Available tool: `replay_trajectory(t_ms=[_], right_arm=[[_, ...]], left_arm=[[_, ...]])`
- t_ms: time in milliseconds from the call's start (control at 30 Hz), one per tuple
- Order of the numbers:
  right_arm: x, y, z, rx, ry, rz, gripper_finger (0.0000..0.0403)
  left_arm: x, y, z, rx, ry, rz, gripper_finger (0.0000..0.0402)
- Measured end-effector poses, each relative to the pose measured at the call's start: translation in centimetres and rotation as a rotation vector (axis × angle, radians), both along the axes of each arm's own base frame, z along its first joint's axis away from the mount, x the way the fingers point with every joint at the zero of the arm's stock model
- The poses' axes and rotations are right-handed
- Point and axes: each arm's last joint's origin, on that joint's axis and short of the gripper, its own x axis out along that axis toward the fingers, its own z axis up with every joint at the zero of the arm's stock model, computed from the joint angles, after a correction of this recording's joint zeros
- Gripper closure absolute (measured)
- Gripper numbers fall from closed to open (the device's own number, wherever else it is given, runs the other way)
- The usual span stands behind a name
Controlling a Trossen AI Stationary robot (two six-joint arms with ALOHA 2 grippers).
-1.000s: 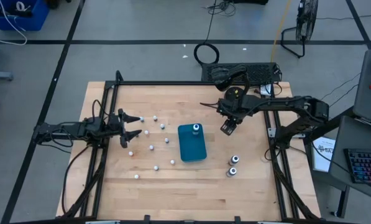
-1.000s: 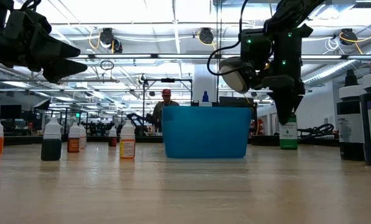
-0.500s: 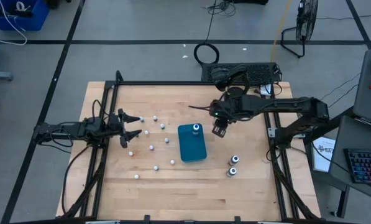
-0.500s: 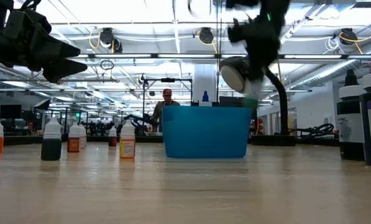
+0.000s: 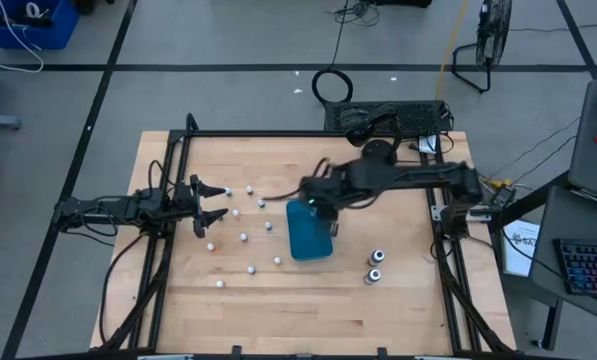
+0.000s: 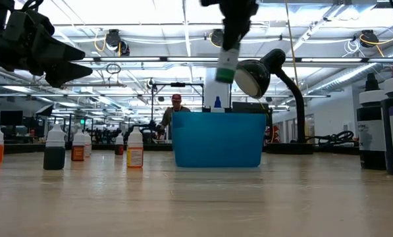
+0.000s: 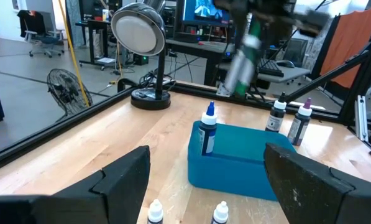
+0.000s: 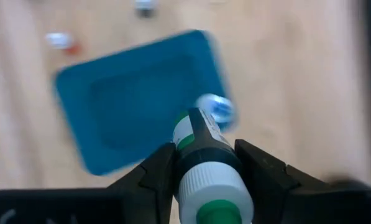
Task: Pick & Place food coloring
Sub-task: Put the large green food coloring bottle into the blue container
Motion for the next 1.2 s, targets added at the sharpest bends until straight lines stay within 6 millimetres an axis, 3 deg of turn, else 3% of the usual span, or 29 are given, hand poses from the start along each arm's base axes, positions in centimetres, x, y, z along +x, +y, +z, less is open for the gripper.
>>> replay_trajectory(t_ms=[200,533,867,1100,1200], right_arm=[[2.0,0.9,-4.1,0.067,0.075,0.089,0.0269],[1.7,0.2,-10.0,0.066,0.138,0.075,0.0269],[1.4,-0.9,-12.5,0.056,0.132,0.088,0.0269],[1.4,-1.6,-12.7,0.056,0.115,0.059,0.0268],[1.5,-1.6,-12.8,0.056,0.110,0.055,0.0220]], left_arm=[[0.0,0.0,0.0,0.000,0.000,0.000,0.0094],[0.0,0.0,0.0,0.000,0.000,0.000,0.0094],[0.0,0.0,0.0,0.000,0.000,0.000,0.0094],[0.0,0.0,0.0,0.000,0.000,0.000,0.0094],[0.0,0.0,0.0,0.000,0.000,0.000,0.0094]])
